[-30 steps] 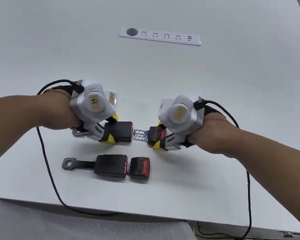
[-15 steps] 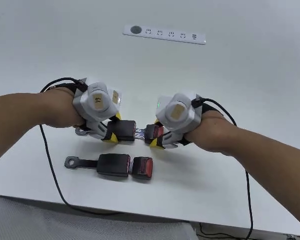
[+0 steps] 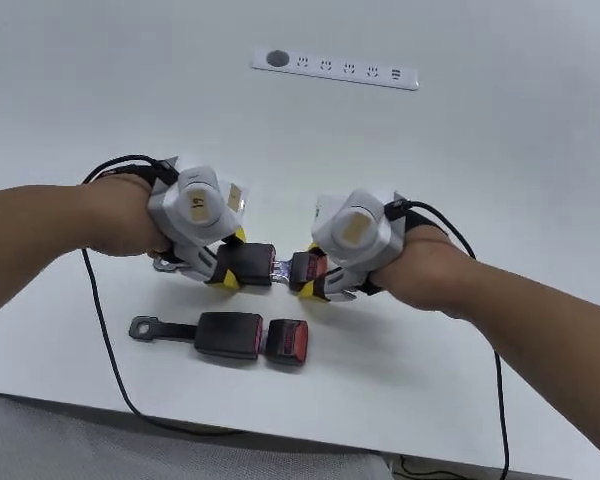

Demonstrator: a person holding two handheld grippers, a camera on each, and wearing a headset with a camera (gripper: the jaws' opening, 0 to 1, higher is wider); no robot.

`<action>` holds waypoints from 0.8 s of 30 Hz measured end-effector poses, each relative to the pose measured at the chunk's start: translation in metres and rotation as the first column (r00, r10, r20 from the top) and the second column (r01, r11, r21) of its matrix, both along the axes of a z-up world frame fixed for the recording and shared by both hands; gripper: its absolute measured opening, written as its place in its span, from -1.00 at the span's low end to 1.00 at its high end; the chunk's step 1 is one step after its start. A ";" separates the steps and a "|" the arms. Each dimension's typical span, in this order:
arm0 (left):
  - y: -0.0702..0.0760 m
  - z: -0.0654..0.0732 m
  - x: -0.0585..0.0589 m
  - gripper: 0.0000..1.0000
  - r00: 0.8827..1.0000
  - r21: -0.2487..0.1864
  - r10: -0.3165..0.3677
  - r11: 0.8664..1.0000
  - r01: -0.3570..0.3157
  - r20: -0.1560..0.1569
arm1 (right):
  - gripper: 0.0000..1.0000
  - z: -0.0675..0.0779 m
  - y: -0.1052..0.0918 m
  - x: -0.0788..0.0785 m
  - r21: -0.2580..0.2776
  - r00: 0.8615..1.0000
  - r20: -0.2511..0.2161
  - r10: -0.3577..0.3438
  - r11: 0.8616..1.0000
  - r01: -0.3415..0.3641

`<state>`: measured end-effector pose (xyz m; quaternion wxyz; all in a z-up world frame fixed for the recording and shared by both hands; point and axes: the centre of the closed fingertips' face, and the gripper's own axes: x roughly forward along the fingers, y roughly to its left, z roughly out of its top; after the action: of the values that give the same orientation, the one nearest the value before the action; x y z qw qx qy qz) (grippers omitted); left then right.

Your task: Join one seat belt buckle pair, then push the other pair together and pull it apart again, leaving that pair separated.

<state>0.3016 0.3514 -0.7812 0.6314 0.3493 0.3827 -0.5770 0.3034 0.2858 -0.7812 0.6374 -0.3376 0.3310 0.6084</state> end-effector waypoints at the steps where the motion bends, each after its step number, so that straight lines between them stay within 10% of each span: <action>1: 0.000 0.000 0.000 -0.36 1.000 -0.001 -0.001 1.000 0.001 0.000 | -0.38 0.000 0.000 0.001 0.001 1.000 0.003 0.000 1.000 0.000; 24: 0.000 -0.001 -0.001 -0.36 1.000 0.009 -0.003 1.000 0.003 0.003 | -0.38 0.000 0.013 0.000 -0.003 1.000 0.006 -0.005 1.000 0.005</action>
<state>0.3009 0.3514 -0.7821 0.6295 0.3537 0.3840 -0.5755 0.3031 0.2985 -0.7809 0.6395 -0.3395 0.3308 0.6052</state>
